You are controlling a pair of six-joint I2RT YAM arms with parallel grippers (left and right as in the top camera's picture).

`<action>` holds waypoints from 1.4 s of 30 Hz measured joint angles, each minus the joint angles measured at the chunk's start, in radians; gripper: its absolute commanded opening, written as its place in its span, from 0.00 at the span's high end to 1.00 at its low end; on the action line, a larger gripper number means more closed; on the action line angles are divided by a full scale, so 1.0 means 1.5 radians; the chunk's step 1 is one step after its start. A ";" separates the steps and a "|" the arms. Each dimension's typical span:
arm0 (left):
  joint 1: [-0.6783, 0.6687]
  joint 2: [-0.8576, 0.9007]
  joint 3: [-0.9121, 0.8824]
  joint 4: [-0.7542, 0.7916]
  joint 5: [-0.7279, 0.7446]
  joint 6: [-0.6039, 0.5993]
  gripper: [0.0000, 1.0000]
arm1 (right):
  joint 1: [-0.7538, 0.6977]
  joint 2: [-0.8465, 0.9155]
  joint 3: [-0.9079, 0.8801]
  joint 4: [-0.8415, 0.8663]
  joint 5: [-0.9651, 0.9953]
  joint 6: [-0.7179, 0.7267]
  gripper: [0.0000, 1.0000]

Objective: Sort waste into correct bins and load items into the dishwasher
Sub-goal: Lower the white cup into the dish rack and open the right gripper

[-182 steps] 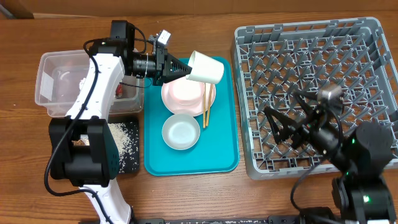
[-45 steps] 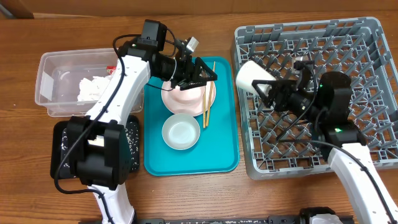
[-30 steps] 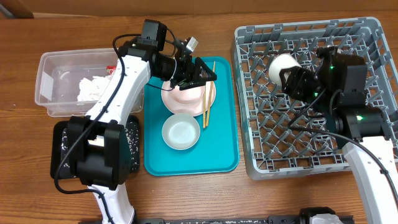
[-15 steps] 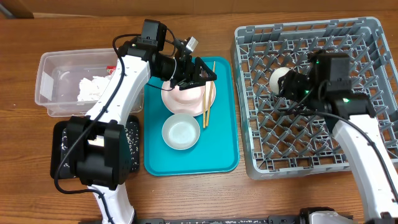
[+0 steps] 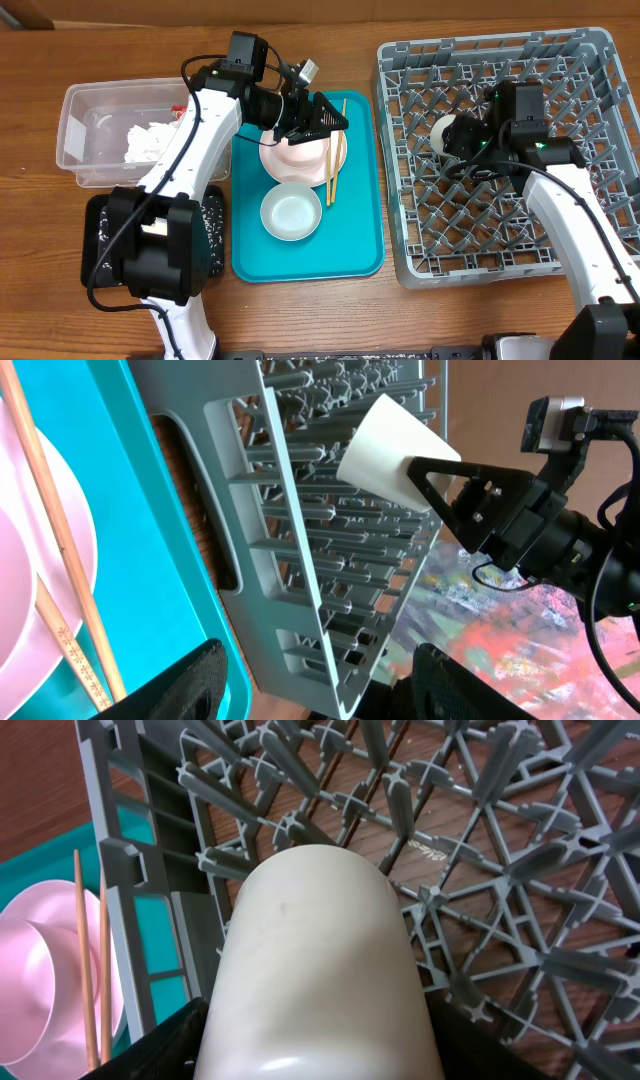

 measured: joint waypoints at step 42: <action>0.000 0.000 0.000 -0.001 -0.003 0.000 0.44 | 0.000 0.000 0.000 0.040 -0.019 -0.002 0.73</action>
